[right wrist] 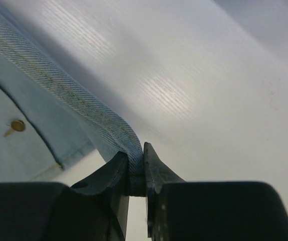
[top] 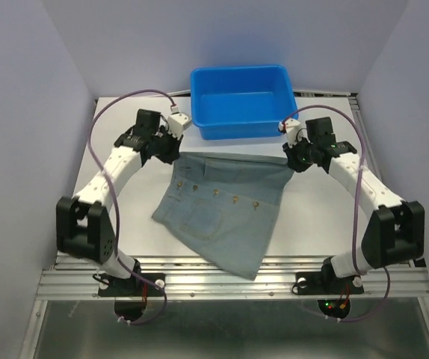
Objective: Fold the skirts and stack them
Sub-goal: Flatten the skirt out
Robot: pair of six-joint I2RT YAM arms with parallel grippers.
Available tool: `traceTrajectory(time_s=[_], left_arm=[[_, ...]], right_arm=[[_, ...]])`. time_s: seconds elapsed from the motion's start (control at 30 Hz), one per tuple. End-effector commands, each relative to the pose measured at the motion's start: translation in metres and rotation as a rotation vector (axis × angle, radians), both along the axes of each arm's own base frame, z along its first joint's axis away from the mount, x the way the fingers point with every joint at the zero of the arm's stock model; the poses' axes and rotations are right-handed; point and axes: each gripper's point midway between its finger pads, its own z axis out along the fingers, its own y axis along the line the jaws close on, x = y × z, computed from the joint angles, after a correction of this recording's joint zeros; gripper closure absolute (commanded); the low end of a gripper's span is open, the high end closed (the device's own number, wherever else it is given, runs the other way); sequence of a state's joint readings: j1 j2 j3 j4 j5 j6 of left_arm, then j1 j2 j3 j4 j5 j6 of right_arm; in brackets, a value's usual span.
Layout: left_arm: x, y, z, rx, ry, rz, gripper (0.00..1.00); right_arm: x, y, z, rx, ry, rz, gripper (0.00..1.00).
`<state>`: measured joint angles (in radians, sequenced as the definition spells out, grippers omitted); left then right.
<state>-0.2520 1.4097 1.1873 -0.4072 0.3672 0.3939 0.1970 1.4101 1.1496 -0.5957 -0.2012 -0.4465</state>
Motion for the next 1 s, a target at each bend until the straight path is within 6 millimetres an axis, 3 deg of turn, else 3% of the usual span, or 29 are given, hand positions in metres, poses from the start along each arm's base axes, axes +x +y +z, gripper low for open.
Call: traceTrajectory(time_s=[0.0,0.07,0.1,0.13,0.17,0.23,0.27,0.33,0.37,0.43,0.47,0.57,0.6,0.7,0.73,0.8,0.97], left_arm=[[0.076,0.005,0.060,0.043,-0.211,0.061,0.81],[0.079,0.004,0.061,0.039,-0.203,0.051,0.66],[0.074,0.004,0.063,0.038,-0.202,0.046,0.50],[0.065,0.007,0.075,0.037,-0.228,0.040,0.45],[0.056,0.009,0.067,0.045,-0.202,0.044,0.37],[0.040,0.019,0.069,0.069,-0.201,0.061,0.36],[0.026,0.024,0.050,0.095,-0.146,0.065,0.35],[0.009,0.032,0.043,0.114,-0.132,0.079,0.35],[-0.005,0.036,0.023,0.136,-0.088,0.065,0.36],[-0.019,0.038,0.015,0.139,-0.075,0.052,0.37],[-0.026,0.036,0.009,0.128,-0.049,0.044,0.38],[-0.037,0.028,-0.012,0.093,0.047,0.021,0.41],[-0.039,0.025,-0.015,0.073,0.083,0.025,0.43],[-0.039,0.009,-0.032,-0.006,0.236,0.048,0.53],[-0.041,0.004,-0.047,-0.016,0.310,0.044,0.57],[-0.056,-0.014,-0.063,-0.109,0.438,0.016,0.60],[-0.060,-0.018,-0.101,-0.130,0.538,0.060,0.64]], right_arm=[[0.044,-0.035,-0.002,-0.149,-0.127,-0.116,0.99],[0.041,-0.037,-0.018,-0.166,-0.087,-0.114,0.99],[0.039,-0.045,-0.027,-0.205,-0.061,-0.137,0.96],[0.032,-0.047,-0.038,-0.221,-0.027,-0.134,0.95],[0.025,-0.052,-0.046,-0.245,0.005,-0.145,0.94],[0.008,-0.060,-0.064,-0.289,0.063,-0.139,0.91],[-0.001,-0.067,-0.071,-0.323,0.092,-0.153,0.90],[-0.016,-0.075,-0.084,-0.367,0.141,-0.149,0.85],[-0.034,-0.076,-0.091,-0.375,0.217,-0.124,0.75],[-0.054,-0.072,-0.093,-0.365,0.293,-0.062,0.61],[-0.067,-0.070,-0.090,-0.354,0.338,-0.044,0.48],[-0.051,-0.072,-0.066,-0.368,0.254,-0.056,0.36],[-0.034,-0.069,-0.049,-0.350,0.179,-0.071,0.34],[-0.013,-0.051,-0.033,-0.262,0.134,-0.056,0.39],[-0.002,-0.041,-0.020,-0.218,0.111,-0.042,0.40],[0.005,-0.028,-0.026,-0.161,0.148,-0.019,0.43],[0.019,-0.017,-0.045,-0.138,0.152,0.000,0.46]])
